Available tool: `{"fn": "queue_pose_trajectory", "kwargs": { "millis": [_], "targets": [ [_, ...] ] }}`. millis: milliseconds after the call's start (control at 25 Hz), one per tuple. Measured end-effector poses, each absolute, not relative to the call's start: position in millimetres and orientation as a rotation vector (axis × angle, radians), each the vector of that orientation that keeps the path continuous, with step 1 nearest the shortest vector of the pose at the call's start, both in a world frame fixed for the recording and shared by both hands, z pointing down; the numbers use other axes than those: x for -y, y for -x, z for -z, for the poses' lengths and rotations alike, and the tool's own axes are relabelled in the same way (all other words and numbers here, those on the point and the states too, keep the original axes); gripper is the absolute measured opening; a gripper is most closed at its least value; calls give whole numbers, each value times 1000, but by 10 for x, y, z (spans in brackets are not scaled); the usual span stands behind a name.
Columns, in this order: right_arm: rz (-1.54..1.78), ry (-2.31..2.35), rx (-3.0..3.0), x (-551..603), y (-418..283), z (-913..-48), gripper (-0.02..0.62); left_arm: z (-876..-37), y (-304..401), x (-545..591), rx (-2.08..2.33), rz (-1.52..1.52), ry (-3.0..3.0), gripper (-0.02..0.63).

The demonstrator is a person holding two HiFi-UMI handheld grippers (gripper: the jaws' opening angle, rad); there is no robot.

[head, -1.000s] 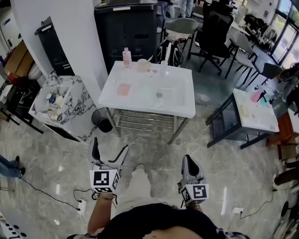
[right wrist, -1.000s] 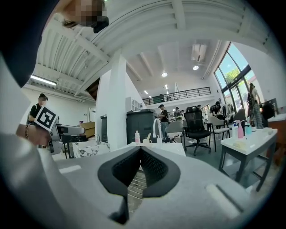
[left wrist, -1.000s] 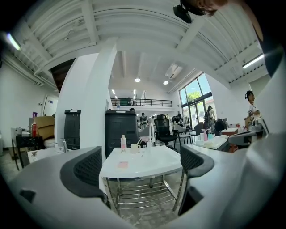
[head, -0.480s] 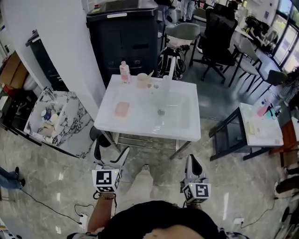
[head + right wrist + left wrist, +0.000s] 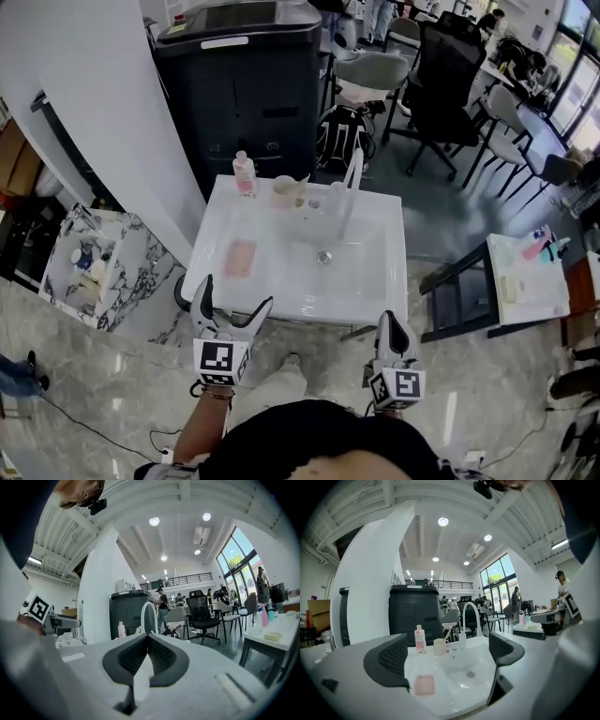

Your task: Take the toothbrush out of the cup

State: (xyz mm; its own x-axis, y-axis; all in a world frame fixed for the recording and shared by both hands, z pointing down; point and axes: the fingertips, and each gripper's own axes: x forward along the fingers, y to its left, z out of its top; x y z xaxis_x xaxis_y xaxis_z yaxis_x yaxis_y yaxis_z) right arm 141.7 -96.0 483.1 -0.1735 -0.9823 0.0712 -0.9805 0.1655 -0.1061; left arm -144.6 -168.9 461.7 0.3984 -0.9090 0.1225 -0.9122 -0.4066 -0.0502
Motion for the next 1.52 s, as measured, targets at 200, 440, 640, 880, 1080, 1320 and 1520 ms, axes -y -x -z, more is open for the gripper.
{"fn": "queue_pose_trajectory", "kwargs": {
  "millis": [200,440,640,880,1080,1320,1520],
  "targets": [
    [200,2012,-2373,1325,-1441,-4812,5,-4707,1367,2061,1669,-216,-2604,517],
    [240,2038,-2347,1502,-1515,-4851,5,-4732,1125,2295,1597,-229,-2644,517],
    [266,2032,-2370,1535,-1566,-4932,5,-4729,980,2413,1614,-239,-2662,517],
    [336,2062,-2355,1630,-1703,-4910,5,-4733,865,2724,1625,-289,-2675,517],
    [252,2028,-2388,1784,-1827,-4757,5,-4815,803,3124,1645,-328,-2653,517],
    [257,2036,-2390,1969,-1968,-4777,5,-5030,651,3645,1618,-295,-2601,517],
    [256,2028,-2395,2095,-2022,-4724,5,-5361,497,4092,1598,-376,-2593,515]
  ]
}}
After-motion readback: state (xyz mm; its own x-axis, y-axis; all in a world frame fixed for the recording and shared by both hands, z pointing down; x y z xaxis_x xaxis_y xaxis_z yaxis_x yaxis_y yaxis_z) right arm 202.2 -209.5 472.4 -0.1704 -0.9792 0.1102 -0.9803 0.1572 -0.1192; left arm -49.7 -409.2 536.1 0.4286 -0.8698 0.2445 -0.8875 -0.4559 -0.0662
